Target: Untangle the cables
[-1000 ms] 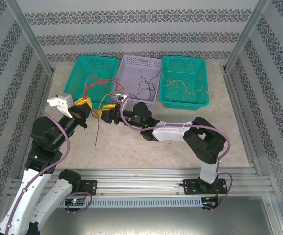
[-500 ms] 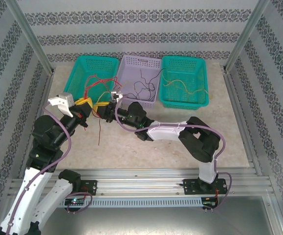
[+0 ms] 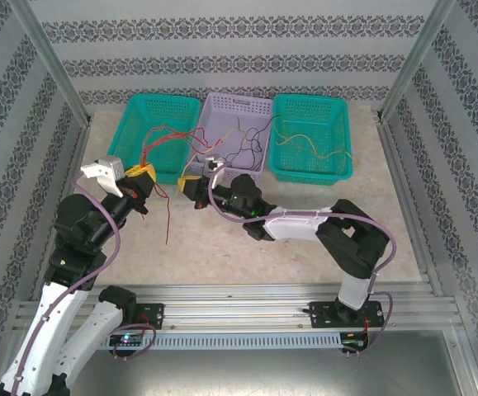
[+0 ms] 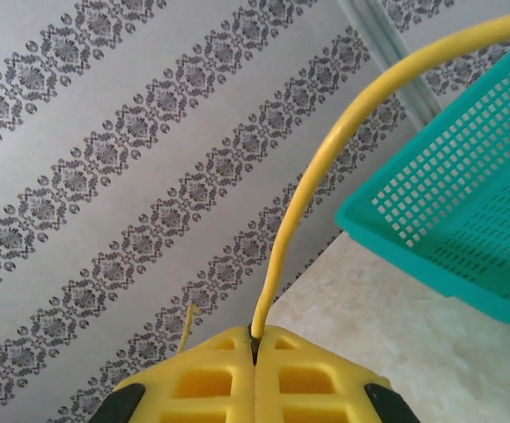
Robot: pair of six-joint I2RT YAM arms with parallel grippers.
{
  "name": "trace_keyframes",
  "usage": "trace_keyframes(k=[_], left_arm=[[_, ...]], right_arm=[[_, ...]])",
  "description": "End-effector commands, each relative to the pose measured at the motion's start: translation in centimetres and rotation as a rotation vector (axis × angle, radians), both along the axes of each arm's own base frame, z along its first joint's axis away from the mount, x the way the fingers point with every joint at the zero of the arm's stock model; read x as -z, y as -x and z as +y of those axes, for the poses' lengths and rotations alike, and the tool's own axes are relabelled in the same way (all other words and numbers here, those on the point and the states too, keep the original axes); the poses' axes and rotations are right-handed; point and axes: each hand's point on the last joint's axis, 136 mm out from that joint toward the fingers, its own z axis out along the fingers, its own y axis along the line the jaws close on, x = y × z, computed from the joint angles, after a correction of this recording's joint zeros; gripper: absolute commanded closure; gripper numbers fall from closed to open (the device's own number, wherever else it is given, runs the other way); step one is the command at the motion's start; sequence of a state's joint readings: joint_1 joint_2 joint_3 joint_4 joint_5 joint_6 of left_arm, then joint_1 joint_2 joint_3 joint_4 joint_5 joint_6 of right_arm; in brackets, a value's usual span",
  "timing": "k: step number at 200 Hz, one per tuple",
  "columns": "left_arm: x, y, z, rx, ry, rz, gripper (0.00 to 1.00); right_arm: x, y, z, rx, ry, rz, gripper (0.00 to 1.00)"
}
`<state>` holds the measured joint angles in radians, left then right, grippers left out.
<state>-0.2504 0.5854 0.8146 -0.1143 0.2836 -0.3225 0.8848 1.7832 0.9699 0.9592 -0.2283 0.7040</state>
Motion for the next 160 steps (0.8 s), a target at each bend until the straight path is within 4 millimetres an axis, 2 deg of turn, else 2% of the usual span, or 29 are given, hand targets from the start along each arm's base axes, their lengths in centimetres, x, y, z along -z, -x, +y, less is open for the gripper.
trace_keyframes(k=[1,24,47,77,94,121,141,160], left_arm=[[-1.5,0.0,0.8,-0.034,0.023,-0.056,1.00],[-1.4,-0.3,1.4,-0.075,0.020,-0.046,1.00],[-0.9,-0.7,3.0,-0.166,0.021,-0.014,1.00],[-0.4,-1.2,5.0,-0.278,0.033,0.022,1.00],[-0.1,-1.3,5.5,-0.302,0.032,0.036,1.00],[0.3,-1.6,5.9,-0.331,0.024,0.060,1.00],[0.4,-1.6,6.2,-0.347,0.019,0.070,1.00],[0.4,-1.6,6.3,-0.352,0.019,0.069,1.00]], right_arm=[[-1.7,0.1,-2.6,0.041,0.003,-0.034,1.00],[-1.7,-0.1,-5.6,0.057,0.033,0.009,1.00],[-3.0,0.2,-7.9,0.000,0.031,0.058,1.00],[-5.5,0.9,-8.8,-0.087,0.059,0.069,1.00],[-7.2,0.9,-9.2,-0.131,0.040,0.080,1.00],[-9.5,-0.3,-9.9,-0.194,-0.017,0.176,1.00],[-10.7,-1.5,-11.5,-0.159,-0.052,0.216,1.00],[-11.0,-2.2,-12.9,-0.137,-0.049,0.248,1.00]])
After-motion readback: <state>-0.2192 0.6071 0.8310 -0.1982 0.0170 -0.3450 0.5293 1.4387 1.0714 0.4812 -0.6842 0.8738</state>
